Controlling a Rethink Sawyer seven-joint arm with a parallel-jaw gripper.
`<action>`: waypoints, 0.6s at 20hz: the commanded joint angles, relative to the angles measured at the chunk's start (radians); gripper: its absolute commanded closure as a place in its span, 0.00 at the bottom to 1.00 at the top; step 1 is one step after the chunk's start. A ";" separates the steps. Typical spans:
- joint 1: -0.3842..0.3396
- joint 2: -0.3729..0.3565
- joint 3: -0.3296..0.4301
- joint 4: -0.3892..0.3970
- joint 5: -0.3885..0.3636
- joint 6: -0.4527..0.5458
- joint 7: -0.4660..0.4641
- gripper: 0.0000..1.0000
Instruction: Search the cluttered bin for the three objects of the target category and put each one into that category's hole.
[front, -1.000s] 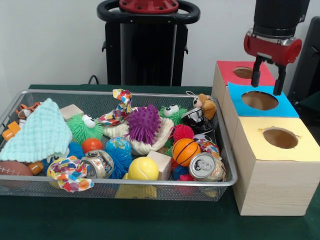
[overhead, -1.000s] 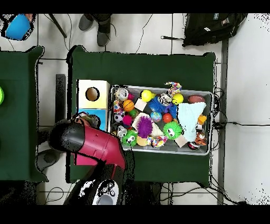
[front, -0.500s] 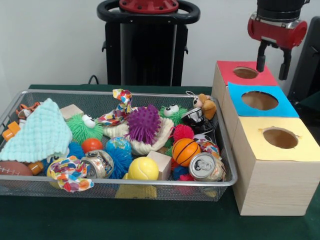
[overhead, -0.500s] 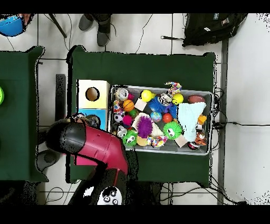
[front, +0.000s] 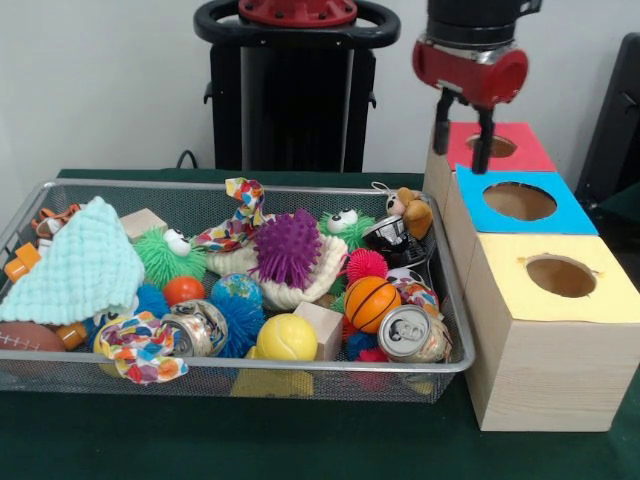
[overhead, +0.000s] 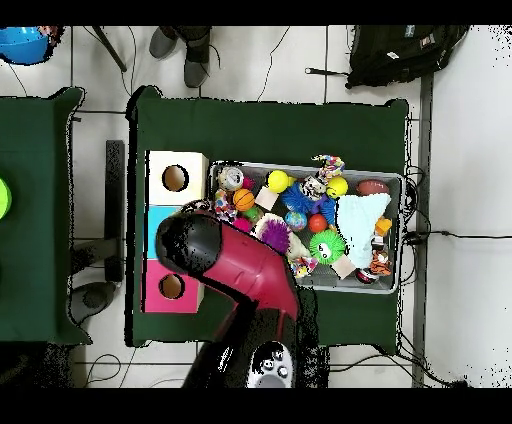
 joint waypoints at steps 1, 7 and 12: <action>-0.098 0.058 0.121 -0.071 -0.090 0.013 -0.057 0.00; -0.114 0.059 0.121 -0.109 -0.128 0.054 -0.014 0.00; -0.130 0.054 0.135 -0.100 -0.142 0.001 -0.003 1.00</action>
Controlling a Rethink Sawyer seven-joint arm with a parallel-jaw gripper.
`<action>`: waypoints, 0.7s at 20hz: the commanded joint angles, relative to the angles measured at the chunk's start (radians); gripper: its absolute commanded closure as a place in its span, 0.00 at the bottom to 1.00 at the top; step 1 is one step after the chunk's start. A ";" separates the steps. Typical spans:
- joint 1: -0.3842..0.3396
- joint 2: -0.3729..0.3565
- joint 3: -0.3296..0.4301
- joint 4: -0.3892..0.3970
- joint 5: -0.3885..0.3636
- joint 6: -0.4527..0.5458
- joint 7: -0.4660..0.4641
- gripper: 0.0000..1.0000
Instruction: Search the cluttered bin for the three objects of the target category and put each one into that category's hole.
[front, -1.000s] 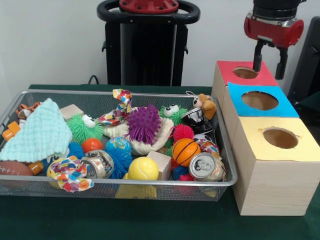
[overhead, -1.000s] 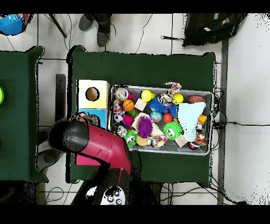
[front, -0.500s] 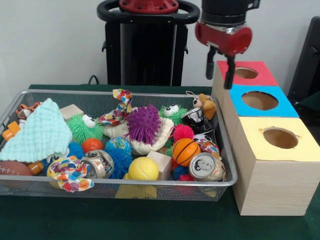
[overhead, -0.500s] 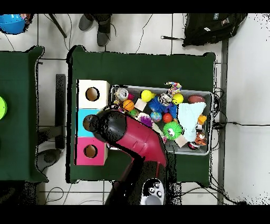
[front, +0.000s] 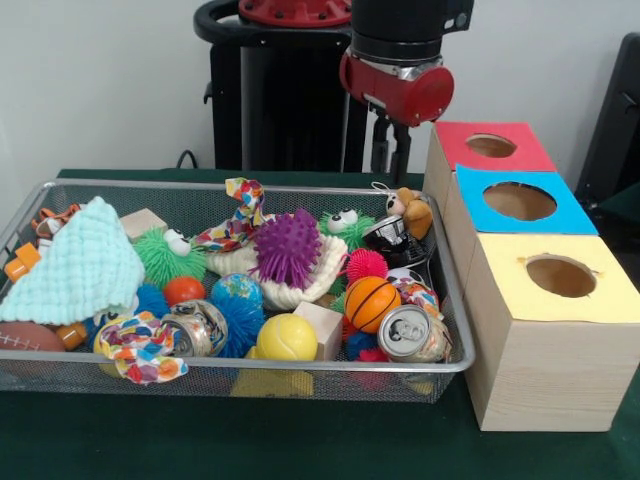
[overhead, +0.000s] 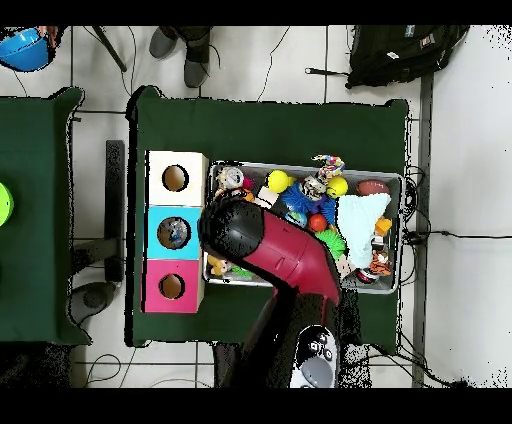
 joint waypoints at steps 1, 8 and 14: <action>-0.037 0.027 0.131 -0.033 -0.052 -0.006 -0.004 1.00; -0.074 0.044 0.178 -0.033 -0.049 -0.008 -0.016 1.00; -0.098 0.057 0.213 -0.042 -0.063 -0.054 -0.023 1.00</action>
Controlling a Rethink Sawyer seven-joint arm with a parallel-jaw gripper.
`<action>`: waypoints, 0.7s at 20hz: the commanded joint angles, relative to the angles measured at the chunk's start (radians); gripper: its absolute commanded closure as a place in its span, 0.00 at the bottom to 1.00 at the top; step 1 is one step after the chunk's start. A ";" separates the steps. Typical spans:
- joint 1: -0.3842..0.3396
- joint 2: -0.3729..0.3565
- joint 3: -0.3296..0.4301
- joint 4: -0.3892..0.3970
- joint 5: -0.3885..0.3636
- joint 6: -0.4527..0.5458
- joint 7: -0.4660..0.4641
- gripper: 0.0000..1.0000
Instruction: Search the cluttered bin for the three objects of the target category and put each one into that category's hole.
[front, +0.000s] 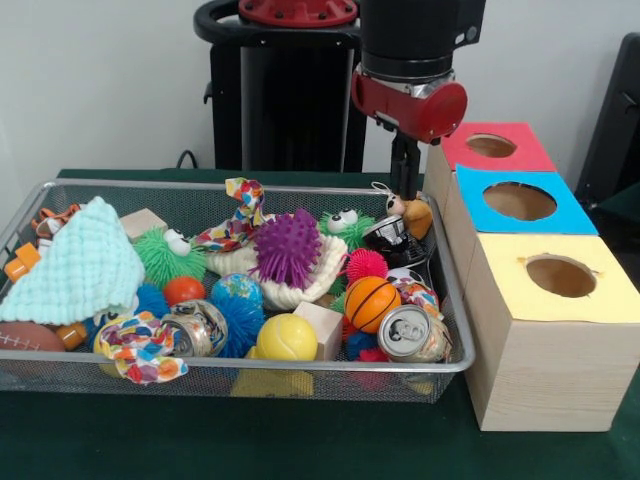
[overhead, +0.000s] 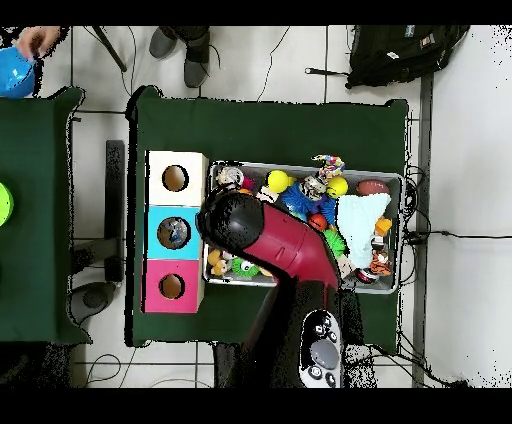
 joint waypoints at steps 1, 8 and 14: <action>-0.046 0.047 0.130 -0.039 -0.059 -0.054 -0.020 1.00; -0.039 0.046 0.121 -0.066 -0.092 -0.047 -0.008 1.00; -0.042 0.088 0.131 -0.115 -0.113 -0.068 0.013 1.00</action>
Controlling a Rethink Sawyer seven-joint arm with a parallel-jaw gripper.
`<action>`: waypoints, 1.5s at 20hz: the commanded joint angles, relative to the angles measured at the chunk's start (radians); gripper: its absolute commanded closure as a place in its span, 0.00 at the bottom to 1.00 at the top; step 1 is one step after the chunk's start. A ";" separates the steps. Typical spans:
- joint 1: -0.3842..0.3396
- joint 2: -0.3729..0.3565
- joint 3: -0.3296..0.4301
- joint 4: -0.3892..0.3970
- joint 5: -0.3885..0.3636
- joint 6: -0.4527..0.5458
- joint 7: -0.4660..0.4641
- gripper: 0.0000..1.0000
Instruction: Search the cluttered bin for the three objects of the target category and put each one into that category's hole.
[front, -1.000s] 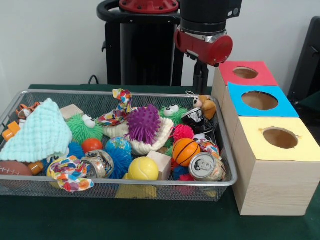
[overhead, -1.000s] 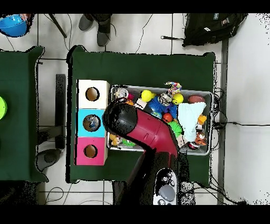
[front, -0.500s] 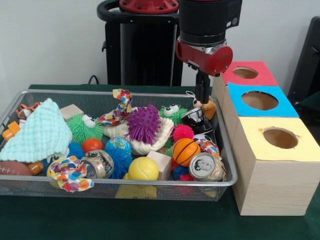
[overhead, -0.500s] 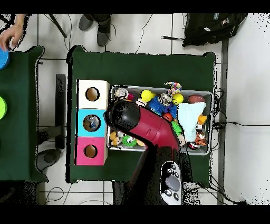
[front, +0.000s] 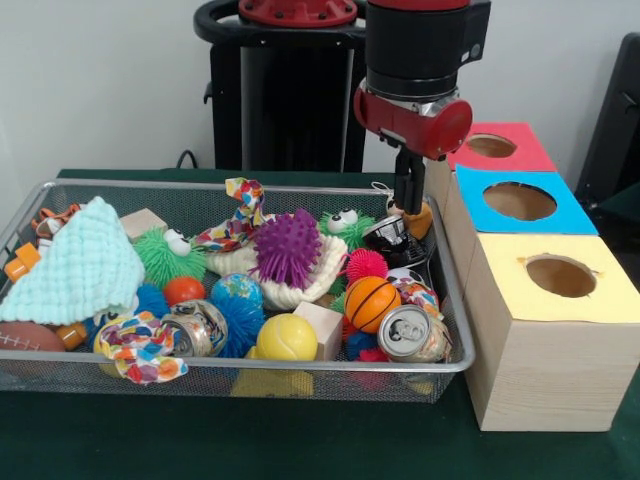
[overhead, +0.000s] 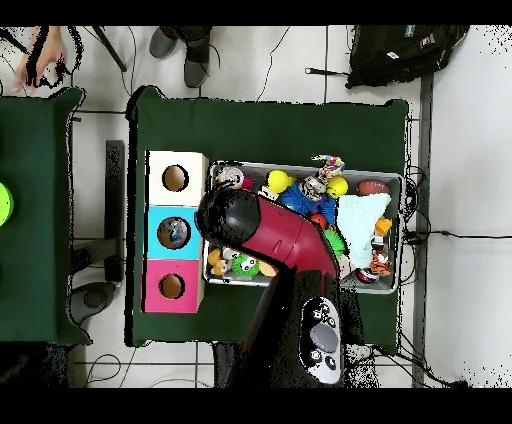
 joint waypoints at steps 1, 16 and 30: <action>-0.025 0.072 0.095 -0.091 -0.051 -0.067 0.019 1.00; -0.006 0.163 0.057 -0.208 -0.095 -0.054 0.029 1.00; -0.159 0.226 0.197 -0.065 -0.248 -0.255 -0.089 1.00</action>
